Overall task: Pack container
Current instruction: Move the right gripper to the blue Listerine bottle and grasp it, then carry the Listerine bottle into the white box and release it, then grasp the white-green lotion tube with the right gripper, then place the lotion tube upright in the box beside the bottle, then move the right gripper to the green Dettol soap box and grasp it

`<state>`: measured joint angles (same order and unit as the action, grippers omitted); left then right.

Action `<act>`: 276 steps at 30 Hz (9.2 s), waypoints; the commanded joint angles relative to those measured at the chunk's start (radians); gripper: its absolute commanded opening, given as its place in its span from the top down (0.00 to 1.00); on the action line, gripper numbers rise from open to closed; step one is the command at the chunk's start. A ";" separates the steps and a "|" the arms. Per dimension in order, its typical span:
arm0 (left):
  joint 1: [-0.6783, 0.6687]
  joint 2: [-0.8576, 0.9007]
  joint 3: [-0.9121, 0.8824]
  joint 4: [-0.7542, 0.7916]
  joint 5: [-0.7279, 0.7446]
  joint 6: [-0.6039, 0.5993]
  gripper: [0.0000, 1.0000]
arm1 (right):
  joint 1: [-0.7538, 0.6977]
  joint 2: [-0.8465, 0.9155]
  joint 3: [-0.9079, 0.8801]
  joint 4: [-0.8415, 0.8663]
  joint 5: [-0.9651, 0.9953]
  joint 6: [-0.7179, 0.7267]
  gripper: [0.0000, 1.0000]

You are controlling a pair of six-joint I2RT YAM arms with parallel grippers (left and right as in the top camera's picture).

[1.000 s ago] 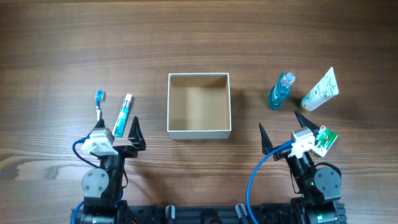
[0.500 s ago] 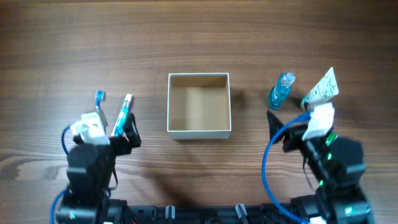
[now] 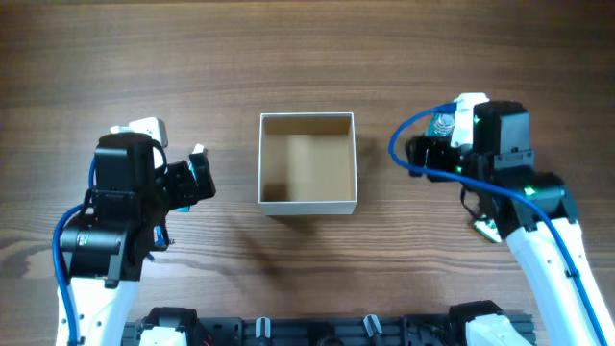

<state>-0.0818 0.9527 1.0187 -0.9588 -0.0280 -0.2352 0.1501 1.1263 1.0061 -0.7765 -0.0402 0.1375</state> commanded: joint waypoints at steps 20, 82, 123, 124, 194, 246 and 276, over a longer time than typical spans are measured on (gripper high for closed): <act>0.007 0.014 0.018 0.000 0.017 -0.012 0.00 | 0.006 0.318 0.022 0.217 0.224 0.240 0.15; 0.008 0.071 0.018 -0.070 -0.247 -0.061 0.00 | 0.622 0.598 0.671 -0.112 0.353 0.330 0.96; 0.018 0.144 0.018 -0.058 -0.291 0.050 0.00 | 0.603 0.610 0.671 -0.074 0.393 0.423 0.00; 0.030 0.144 0.018 -0.053 -0.291 0.049 0.00 | 0.575 0.582 0.671 -0.105 0.393 0.445 0.00; 0.411 0.164 0.018 0.057 0.017 0.071 0.00 | 0.332 0.300 0.731 -0.342 0.132 0.214 0.96; 0.411 0.164 0.018 0.062 0.047 0.071 0.00 | -0.095 0.256 0.672 -0.527 0.268 0.631 0.00; 0.411 0.164 0.018 0.061 0.047 0.071 0.00 | -0.626 0.261 -0.365 0.243 0.085 0.328 0.00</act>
<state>0.3229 1.1145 1.0191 -0.8970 -0.0010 -0.1768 -0.4767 1.3888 0.6605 -0.5488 0.0196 0.4969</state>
